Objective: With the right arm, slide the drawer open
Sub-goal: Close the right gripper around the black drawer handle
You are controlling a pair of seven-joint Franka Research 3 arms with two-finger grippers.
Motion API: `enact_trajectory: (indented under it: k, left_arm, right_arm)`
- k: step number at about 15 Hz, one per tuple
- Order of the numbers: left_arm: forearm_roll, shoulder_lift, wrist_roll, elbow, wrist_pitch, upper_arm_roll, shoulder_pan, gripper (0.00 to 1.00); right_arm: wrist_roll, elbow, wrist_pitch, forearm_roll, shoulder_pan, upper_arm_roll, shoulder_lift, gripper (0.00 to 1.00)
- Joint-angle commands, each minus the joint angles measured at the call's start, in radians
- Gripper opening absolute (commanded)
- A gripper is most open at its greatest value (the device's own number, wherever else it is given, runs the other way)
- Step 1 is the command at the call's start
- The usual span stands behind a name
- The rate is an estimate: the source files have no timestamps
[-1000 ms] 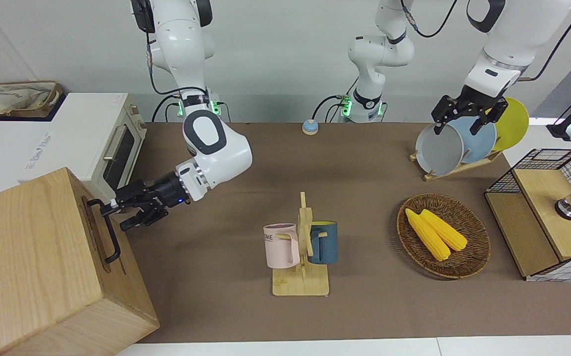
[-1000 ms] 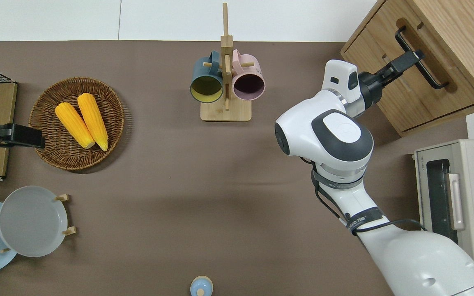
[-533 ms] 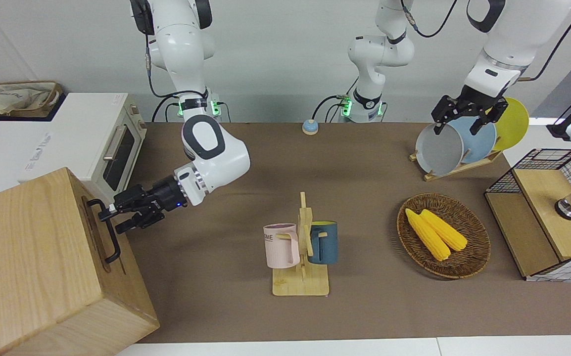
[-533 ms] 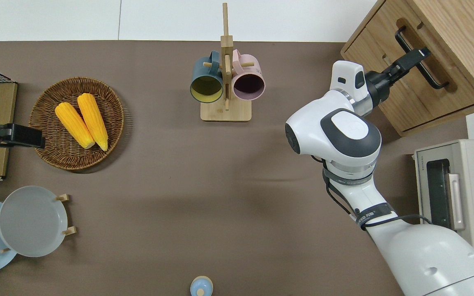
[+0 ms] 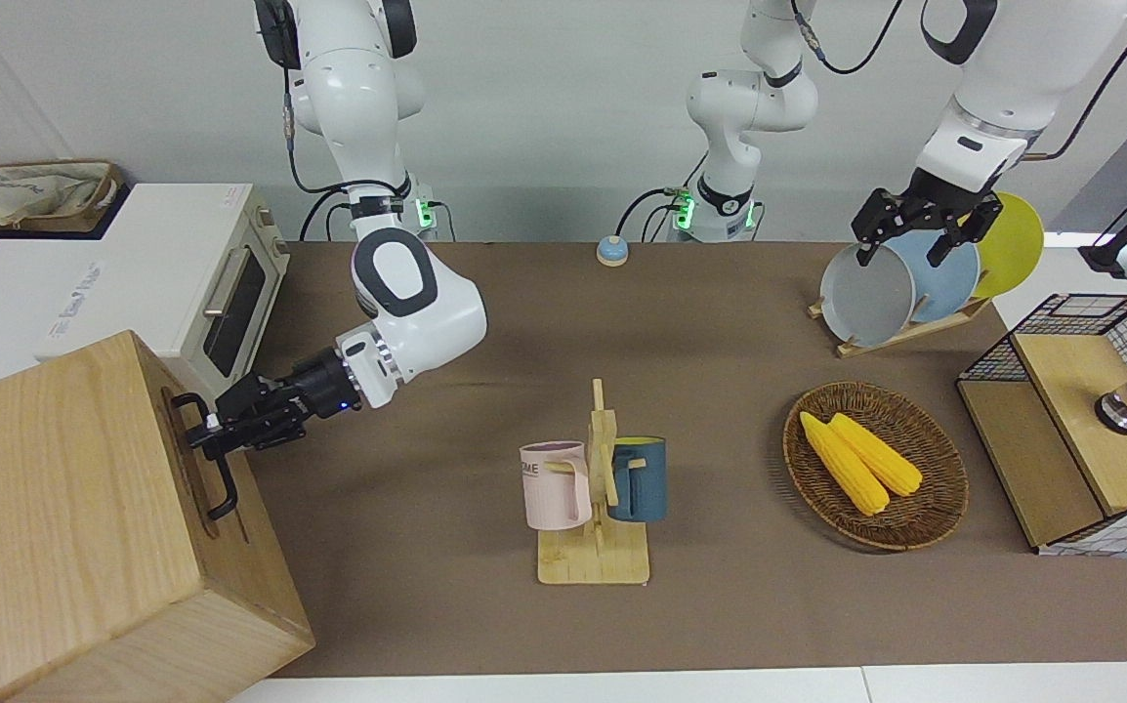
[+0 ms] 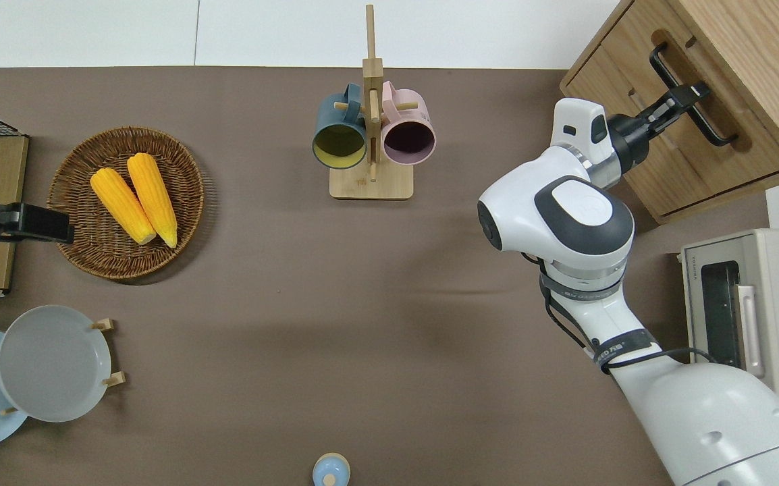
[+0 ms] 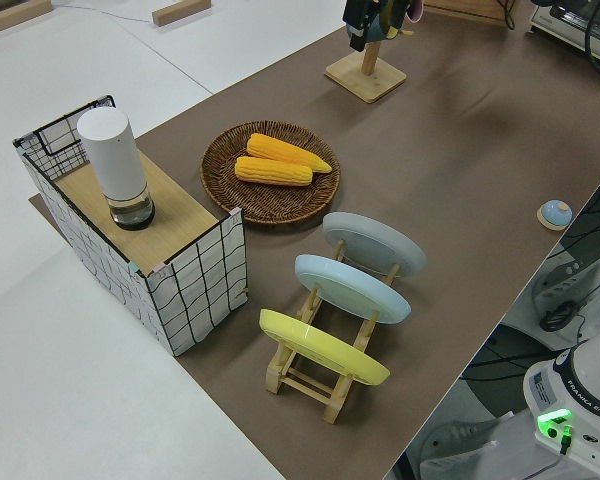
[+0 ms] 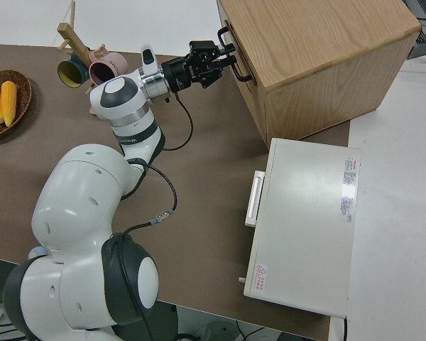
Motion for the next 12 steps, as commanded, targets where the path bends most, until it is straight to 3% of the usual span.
enact_trajectory:
  k: [1, 7, 12]
  left_arm:
    - [0.015, 0.012, 0.006, 0.02, 0.001, 0.016, -0.017, 1.0]
    - [0.014, 0.012, 0.006, 0.02, 0.001, 0.016, -0.017, 1.0]
    - [0.014, 0.012, 0.006, 0.02, 0.001, 0.016, -0.017, 1.0]
  right_arm:
    - [0.019, -0.011, 0.014, -0.039, -0.004, 0.007, -0.005, 0.044]
    - [0.022, -0.011, -0.009, -0.025, 0.022, 0.007, -0.005, 0.0]
    - [0.043, -0.011, -0.092, 0.013, 0.081, 0.007, 0.0, 0.0]
